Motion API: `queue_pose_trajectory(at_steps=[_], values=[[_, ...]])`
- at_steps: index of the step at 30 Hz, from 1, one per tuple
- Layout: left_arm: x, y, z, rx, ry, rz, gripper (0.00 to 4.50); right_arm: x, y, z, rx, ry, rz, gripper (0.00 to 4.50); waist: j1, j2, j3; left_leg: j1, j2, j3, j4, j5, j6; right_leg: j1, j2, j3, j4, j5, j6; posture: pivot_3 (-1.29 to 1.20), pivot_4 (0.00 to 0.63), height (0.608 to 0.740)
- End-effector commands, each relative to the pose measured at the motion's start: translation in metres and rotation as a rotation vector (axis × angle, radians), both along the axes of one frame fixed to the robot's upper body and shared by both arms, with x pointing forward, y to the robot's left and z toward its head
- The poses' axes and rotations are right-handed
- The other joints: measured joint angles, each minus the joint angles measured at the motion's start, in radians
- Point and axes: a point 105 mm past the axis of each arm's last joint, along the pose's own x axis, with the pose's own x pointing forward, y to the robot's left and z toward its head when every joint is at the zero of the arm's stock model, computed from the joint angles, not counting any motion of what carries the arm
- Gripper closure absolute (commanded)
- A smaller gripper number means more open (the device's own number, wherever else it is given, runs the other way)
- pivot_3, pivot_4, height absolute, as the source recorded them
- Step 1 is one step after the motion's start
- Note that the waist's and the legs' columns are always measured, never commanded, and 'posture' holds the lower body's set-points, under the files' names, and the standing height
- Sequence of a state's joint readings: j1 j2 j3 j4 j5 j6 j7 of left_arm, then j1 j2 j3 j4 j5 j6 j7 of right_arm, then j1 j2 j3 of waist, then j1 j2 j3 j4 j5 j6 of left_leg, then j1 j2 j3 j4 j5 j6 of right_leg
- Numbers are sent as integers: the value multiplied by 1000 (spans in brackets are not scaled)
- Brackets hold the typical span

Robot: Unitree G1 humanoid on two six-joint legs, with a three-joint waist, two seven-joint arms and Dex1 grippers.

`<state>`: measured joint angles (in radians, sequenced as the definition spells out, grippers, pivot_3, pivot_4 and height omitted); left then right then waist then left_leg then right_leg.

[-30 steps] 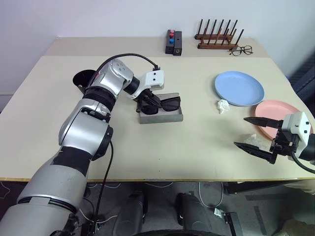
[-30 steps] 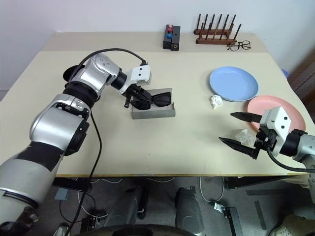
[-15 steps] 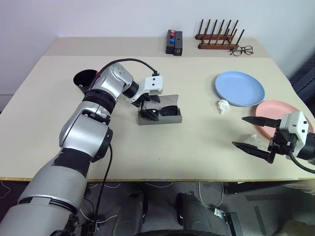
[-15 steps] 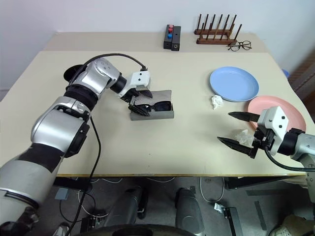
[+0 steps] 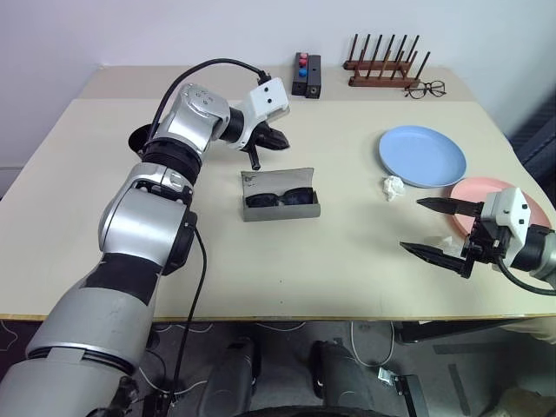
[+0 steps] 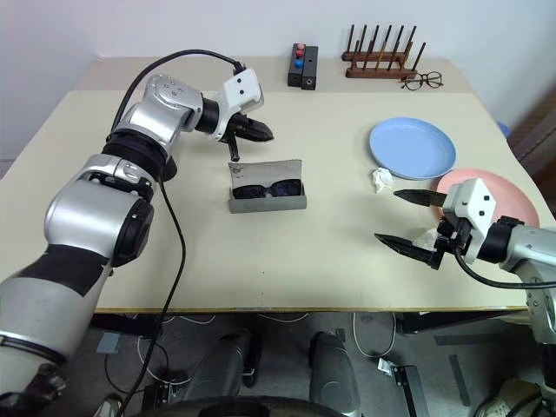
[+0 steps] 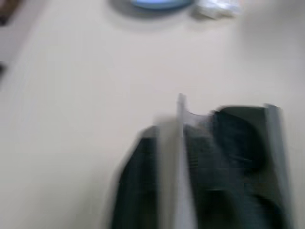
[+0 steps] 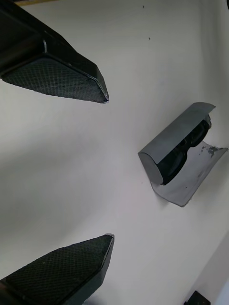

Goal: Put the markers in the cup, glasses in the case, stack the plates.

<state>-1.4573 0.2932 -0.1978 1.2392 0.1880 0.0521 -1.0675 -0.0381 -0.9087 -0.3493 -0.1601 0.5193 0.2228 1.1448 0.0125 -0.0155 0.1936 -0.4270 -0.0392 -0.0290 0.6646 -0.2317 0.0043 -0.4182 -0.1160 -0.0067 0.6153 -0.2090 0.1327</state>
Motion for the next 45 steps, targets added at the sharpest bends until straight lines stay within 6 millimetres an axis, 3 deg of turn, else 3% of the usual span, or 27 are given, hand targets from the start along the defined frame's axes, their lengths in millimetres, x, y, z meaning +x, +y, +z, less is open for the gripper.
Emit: queue_pose_trajectory(at_steps=[1,6,15,24,31,35,37,40,45], values=[[11,2,5,66,-105,94,4420,4,4,8,9,-48,13,0,0,0,0,0,0,0,0,0,0,0,0,0,0,0,0,0,150,740],[11,-4,-25,241,-91,93,4420,7,7,8,13,-53,25,0,2,0,0,0,-1,1,0,0,0,0,0,0,0,1,1,0,150,740],[-1,1,-54,338,-4,3,4420,6,8,7,18,-52,29,0,0,0,0,0,-1,1,0,0,0,-1,0,0,0,1,1,0,150,740],[-25,22,-54,362,97,-146,4420,7,7,8,12,-51,32,0,-1,0,0,0,0,1,0,0,0,-1,0,0,0,1,1,0,150,740],[-54,28,-81,392,107,-222,4420,15,3,3,15,-21,-13,0,1,1,-1,0,1,0,0,0,0,0,-1,1,0,1,1,0,150,740],[-60,27,-87,389,102,-214,4420,19,0,4,18,-25,-41,0,1,2,-1,1,1,0,0,0,0,1,-1,1,0,1,0,0,150,740],[-53,25,-81,363,64,-173,4420,23,-4,6,17,-49,-75,0,2,2,-1,2,1,0,0,0,0,2,-1,1,0,1,0,0,150,740],[-32,9,-45,158,-114,-92,4420,34,-14,12,9,-100,-202,0,3,2,-1,2,1,0,1,0,0,2,-1,1,0,1,0,0,150,740],[-27,-14,2,-171,-169,-85,4420,42,-32,25,24,-163,-350,0,1,1,-1,0,1,0,1,0,0,-1,-1,1,1,1,1,0,150,740]])
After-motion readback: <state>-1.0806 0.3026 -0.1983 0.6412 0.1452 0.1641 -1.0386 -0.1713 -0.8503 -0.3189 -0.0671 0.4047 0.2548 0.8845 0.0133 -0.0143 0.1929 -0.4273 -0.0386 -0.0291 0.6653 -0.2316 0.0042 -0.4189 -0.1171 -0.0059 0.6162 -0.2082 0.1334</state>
